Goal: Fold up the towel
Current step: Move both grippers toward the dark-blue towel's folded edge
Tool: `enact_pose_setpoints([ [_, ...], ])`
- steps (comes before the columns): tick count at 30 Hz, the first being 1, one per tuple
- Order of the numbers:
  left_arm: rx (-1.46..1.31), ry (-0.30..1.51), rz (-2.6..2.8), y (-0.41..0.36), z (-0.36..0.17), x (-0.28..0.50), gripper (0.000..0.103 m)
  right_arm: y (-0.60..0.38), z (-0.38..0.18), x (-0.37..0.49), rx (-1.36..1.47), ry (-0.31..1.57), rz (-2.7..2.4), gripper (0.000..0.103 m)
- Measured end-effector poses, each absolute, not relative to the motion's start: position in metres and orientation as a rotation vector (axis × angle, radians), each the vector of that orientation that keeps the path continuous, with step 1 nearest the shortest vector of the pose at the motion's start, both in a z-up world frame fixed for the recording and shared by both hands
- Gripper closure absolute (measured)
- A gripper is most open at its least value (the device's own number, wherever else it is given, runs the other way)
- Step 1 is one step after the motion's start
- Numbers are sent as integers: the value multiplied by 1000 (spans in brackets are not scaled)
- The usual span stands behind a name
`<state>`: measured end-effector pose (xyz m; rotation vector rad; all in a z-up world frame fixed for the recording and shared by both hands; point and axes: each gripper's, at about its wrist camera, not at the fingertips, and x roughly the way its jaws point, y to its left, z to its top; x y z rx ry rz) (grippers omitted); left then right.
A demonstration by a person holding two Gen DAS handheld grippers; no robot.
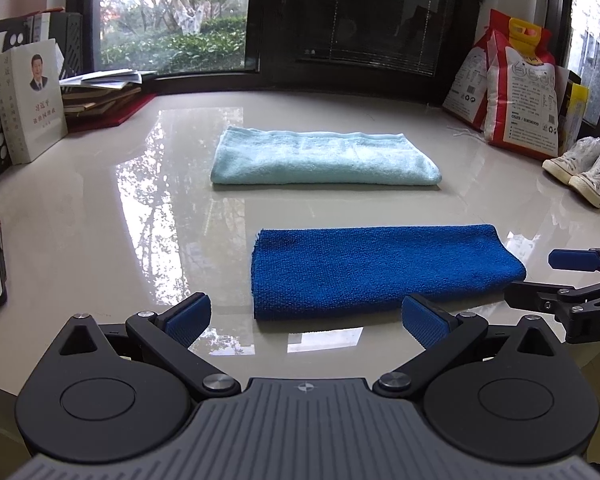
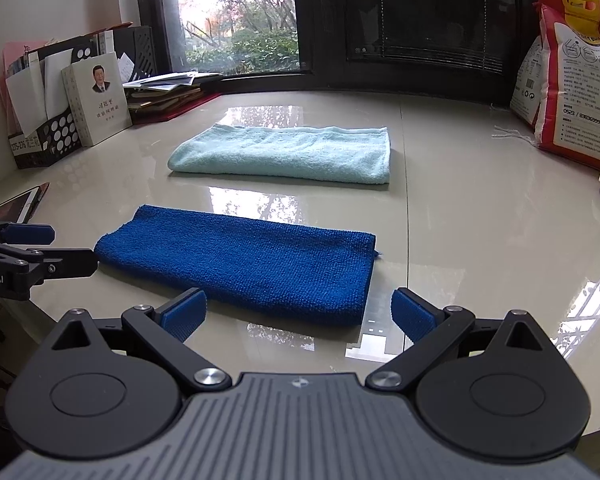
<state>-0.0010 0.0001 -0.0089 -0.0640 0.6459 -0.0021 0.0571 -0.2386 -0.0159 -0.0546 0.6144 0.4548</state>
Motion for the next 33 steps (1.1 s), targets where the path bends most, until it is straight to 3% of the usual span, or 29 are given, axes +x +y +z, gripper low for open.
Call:
enact_pose_setpoints([
  [33,-34,649,2,2,-13,0,1,-249,-16,56,-31,624,438,3],
])
